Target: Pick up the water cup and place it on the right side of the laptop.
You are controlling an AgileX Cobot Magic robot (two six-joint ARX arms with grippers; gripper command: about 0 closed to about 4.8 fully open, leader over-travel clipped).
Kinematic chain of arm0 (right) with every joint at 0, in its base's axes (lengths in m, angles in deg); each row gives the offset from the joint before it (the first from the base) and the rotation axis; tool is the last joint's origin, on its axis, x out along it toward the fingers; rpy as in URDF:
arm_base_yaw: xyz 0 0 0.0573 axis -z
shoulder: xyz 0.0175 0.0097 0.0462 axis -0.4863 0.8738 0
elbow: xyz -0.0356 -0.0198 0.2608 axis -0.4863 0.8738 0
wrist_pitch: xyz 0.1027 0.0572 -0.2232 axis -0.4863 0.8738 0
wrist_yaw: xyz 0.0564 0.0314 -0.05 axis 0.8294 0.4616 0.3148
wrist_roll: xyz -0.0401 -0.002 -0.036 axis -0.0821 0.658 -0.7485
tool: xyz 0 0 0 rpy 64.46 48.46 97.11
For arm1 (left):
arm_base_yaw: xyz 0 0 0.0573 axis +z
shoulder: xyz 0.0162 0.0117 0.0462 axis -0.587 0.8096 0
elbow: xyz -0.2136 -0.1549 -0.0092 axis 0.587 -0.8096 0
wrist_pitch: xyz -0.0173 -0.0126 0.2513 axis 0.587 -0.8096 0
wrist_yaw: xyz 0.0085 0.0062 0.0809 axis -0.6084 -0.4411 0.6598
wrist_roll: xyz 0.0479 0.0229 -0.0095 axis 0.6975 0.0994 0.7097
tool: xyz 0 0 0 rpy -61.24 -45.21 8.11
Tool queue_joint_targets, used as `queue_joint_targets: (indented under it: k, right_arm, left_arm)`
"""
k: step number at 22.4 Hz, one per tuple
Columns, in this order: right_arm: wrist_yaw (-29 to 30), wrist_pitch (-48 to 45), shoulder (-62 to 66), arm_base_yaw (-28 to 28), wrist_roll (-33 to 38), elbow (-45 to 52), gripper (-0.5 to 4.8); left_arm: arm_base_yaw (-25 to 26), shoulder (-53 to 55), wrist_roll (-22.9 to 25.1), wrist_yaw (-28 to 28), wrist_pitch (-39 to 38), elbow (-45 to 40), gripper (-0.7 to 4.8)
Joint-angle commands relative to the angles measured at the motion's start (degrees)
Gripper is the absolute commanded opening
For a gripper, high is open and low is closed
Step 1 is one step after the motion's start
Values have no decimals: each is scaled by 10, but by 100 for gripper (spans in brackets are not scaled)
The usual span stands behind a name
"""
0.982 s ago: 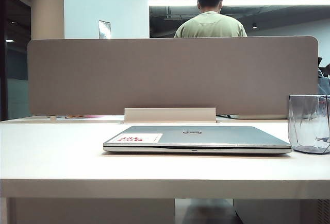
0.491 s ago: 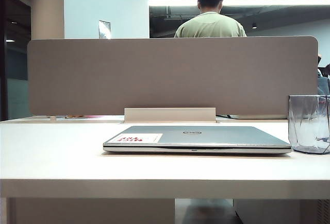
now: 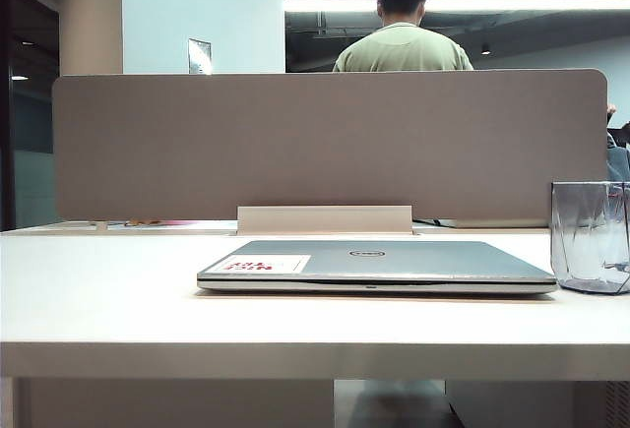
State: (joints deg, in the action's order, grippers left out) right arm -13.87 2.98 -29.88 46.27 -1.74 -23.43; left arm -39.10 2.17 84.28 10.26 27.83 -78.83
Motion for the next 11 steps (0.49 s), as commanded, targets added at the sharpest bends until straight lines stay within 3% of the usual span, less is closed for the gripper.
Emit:
queue_joint_targets:
  k: [1, 11]
  right_arm:
    - [3, -5, -64, 0, 32, 27, -9]
    - [17, 1, -237, 0, 84, 96, -9]
  left_arm:
    - [0, 1, -10, -3, 3, 2, -4]
    - [0, 1, -10, -3, 3, 2, -3]
